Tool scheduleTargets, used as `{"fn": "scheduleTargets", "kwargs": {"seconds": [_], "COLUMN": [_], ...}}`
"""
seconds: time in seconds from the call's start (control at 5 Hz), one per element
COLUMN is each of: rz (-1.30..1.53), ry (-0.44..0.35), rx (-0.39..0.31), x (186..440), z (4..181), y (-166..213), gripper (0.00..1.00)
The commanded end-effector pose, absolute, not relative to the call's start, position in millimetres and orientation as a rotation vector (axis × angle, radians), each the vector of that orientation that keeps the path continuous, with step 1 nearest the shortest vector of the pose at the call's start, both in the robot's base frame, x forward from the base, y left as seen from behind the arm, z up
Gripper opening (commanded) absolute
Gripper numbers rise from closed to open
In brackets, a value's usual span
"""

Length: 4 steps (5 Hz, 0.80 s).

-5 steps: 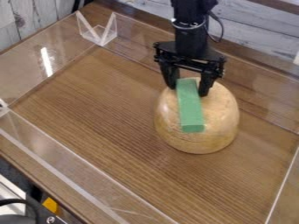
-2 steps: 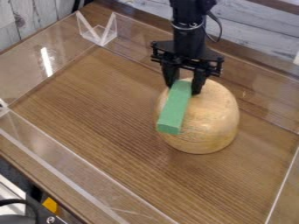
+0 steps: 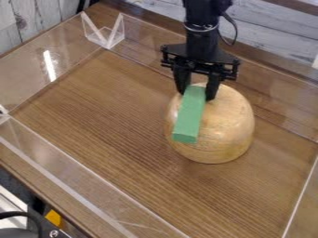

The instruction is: Put the green block in the brown bowl

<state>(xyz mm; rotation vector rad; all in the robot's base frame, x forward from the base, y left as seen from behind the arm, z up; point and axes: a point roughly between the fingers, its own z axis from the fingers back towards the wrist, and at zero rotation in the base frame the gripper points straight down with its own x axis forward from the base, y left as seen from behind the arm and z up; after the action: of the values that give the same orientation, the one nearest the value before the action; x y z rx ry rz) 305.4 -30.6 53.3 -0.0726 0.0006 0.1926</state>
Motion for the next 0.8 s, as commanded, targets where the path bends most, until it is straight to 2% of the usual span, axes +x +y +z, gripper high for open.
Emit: {"fn": "scheduleTargets", "kwargs": {"seconds": [0.0, 0.4, 0.6], "rz": [0.172, 0.181, 0.096], "ry": [0.177, 0.224, 0.251], "rx": [-0.063, -0.066, -0.056], "x": [276, 246, 243], "z": [9.9, 13.3, 10.5], "y": [-57, -79, -70], "gripper": [0.0, 0.0, 0.0]}}
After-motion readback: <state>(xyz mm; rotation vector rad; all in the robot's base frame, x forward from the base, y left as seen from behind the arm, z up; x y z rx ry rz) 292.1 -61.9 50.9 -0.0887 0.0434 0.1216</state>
